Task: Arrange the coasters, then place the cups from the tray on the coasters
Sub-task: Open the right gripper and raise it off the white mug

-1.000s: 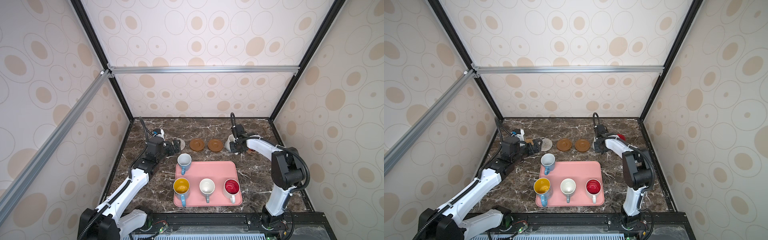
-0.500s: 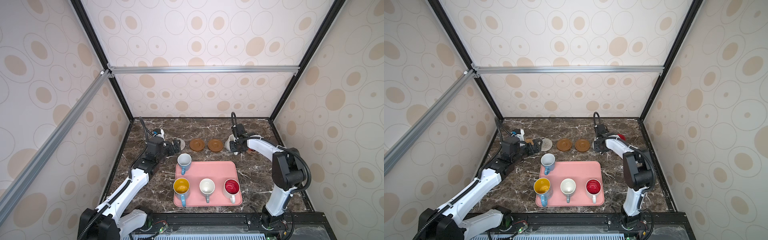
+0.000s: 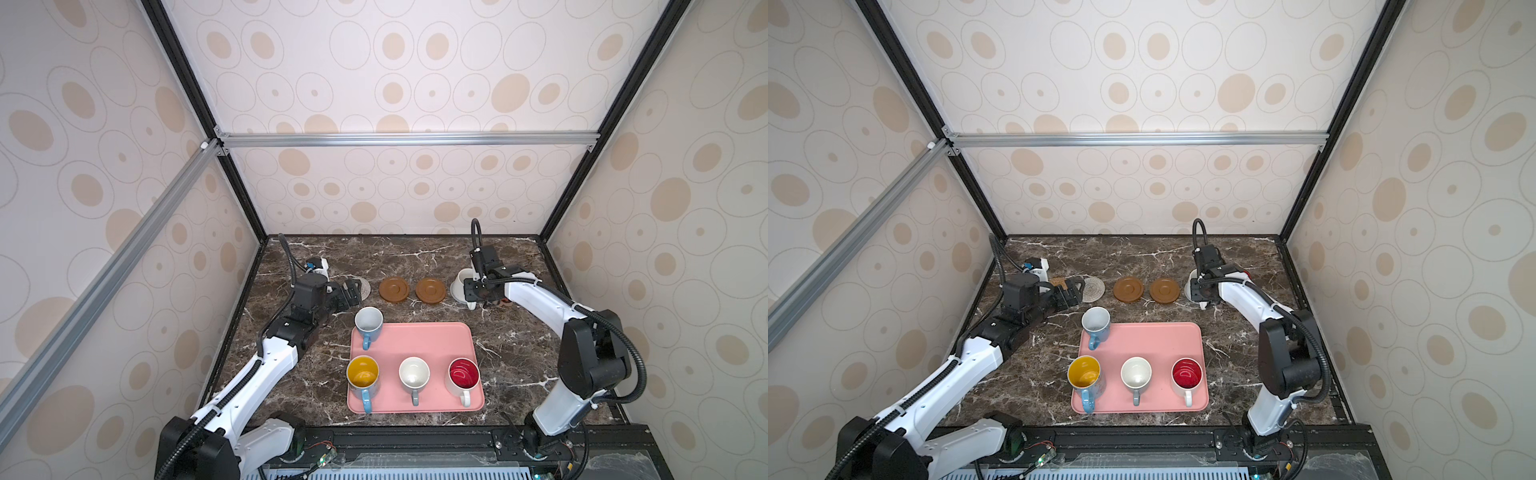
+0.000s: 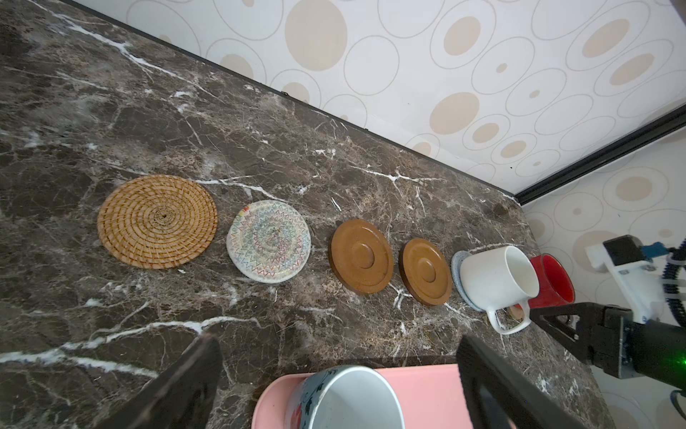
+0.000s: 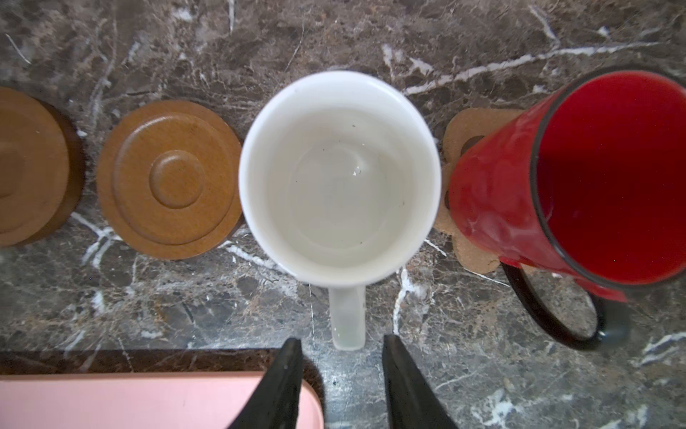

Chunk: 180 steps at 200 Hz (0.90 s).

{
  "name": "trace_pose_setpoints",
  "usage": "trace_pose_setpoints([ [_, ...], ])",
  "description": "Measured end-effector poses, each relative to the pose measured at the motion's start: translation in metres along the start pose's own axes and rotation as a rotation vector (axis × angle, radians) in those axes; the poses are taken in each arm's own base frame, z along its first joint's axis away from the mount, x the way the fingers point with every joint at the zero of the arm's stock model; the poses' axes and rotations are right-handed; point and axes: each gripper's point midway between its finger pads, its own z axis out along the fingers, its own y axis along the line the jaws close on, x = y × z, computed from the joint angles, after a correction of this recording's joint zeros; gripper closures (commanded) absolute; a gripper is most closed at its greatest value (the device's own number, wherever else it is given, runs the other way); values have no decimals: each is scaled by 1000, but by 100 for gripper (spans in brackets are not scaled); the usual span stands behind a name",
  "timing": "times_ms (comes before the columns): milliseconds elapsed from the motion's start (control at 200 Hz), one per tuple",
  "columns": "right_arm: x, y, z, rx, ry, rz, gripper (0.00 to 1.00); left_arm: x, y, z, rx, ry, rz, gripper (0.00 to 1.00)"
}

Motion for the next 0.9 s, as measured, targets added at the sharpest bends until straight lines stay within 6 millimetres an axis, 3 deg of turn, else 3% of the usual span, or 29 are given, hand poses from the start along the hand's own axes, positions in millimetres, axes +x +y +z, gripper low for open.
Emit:
trace_pose_setpoints([
  [380,-7,0,-36,-37,-55,20,59,0,0,0,1,-1,-1,0],
  [900,-3,12,-49,-111,-47,37,59,-2,-1,-2,5,-9,-7,0],
])
